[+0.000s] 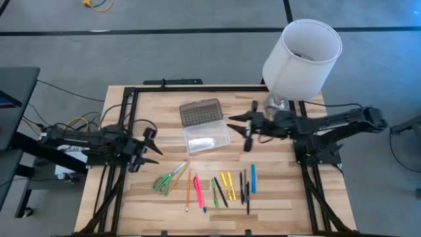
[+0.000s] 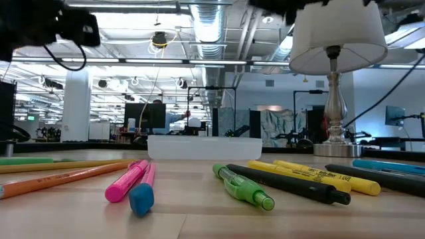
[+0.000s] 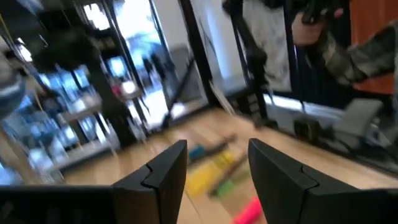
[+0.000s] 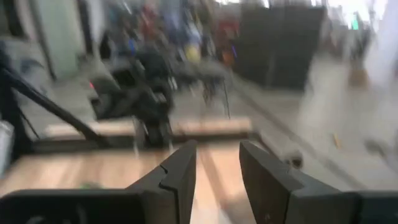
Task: Pick & place school supplies into a supply box
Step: Put the blue pen into the transparent supply box
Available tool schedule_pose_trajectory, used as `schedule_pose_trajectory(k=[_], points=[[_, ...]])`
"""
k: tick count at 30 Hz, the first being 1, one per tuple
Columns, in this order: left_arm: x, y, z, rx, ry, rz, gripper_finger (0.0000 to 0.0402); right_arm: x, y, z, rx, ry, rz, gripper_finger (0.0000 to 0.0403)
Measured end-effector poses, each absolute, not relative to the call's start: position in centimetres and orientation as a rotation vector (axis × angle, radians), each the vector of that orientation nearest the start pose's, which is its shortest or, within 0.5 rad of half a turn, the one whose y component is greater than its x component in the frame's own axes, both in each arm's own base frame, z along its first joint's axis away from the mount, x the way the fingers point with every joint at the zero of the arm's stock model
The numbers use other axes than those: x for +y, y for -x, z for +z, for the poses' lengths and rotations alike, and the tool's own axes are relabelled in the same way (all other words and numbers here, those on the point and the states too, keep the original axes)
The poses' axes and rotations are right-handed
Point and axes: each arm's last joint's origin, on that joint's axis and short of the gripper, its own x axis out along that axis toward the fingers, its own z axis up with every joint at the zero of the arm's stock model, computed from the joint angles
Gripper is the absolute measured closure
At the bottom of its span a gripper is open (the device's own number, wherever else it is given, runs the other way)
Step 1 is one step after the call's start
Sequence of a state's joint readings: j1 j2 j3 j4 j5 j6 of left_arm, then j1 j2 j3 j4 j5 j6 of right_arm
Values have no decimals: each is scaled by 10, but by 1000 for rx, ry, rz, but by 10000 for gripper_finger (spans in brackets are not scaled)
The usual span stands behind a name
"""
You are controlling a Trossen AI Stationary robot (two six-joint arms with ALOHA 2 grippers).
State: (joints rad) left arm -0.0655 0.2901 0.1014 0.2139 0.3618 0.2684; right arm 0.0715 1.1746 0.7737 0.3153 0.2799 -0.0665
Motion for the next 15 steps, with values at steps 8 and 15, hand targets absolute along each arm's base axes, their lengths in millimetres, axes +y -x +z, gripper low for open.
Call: schedule_pose_trajectory(k=[8,15], points=[[-21,-123,180,19,-246,-448,235,17,-296,250,445,-215,-305,285],[-22,-123,178,42,-237,-464,235,39,-300,218,619,-411,-362,285]])
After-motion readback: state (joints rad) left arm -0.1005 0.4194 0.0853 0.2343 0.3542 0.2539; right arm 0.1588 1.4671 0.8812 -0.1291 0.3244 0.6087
